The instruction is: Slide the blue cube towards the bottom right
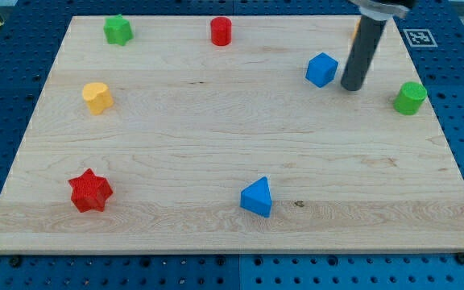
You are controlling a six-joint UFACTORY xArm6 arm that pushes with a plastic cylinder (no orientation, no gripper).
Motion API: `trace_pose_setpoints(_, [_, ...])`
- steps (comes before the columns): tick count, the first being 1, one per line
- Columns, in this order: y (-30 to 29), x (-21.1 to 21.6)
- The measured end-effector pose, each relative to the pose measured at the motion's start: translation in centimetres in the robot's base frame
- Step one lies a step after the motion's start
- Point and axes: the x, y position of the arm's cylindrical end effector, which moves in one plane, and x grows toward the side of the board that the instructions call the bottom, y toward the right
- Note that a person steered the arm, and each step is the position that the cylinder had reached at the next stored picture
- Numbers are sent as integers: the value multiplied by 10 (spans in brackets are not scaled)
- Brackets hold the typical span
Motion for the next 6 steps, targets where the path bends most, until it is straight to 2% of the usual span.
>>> trace_pose_setpoints(2, [28, -41])
trace_pose_setpoints(3, [3, -53])
trace_pose_setpoints(6, [-39, -20])
